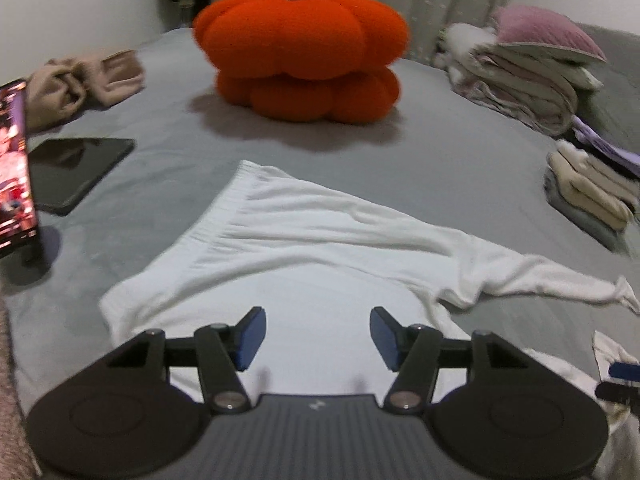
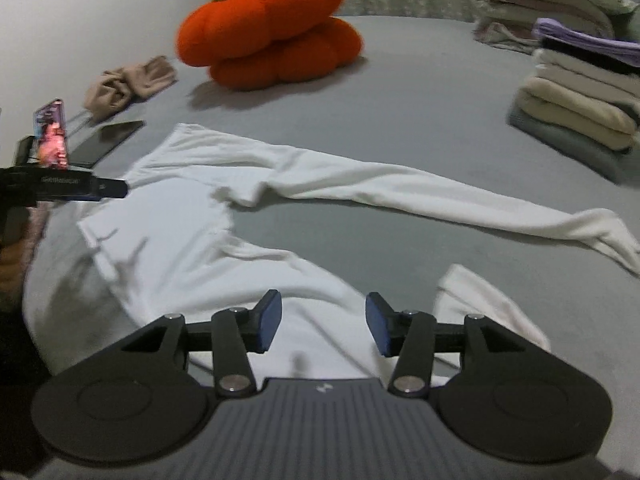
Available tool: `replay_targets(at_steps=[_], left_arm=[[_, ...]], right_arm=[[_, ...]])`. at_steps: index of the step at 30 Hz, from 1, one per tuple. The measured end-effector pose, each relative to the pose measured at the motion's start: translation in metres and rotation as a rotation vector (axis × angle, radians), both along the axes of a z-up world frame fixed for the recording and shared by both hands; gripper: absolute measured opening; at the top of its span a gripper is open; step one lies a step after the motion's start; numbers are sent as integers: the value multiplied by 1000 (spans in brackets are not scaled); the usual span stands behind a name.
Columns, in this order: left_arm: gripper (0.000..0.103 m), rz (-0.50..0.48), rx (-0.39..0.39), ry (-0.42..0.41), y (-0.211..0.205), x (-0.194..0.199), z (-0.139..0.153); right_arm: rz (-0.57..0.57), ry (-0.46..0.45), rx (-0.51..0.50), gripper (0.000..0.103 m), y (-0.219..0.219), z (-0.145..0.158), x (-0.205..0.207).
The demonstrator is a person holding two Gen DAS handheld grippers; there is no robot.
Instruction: Fold clothes
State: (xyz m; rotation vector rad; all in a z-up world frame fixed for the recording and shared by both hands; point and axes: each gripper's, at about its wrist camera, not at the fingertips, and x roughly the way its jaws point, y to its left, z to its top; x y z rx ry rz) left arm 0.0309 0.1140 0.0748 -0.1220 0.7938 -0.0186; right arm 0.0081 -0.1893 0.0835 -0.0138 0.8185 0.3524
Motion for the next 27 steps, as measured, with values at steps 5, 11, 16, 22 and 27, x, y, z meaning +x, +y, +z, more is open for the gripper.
replay_targets(at_steps=[5, 11, 16, 22, 27], left_arm=[[59, -74, -4, 19, -28, 2, -6], [59, -177, -48, 46, -65, 6, -11], [59, -242, -32, 40, -90, 3, -12], [59, -309, -18, 19, -113, -1, -14], [59, -346, 0, 9, -129, 0, -18]], right_arm=[[-51, -19, -22, 54, -17, -3, 3], [-118, 18, 19, 56, -31, -11, 9], [-157, 21, 21, 56, -47, -11, 7], [-208, 48, 42, 56, -71, -16, 2], [-243, 74, 84, 56, -89, -18, -2]])
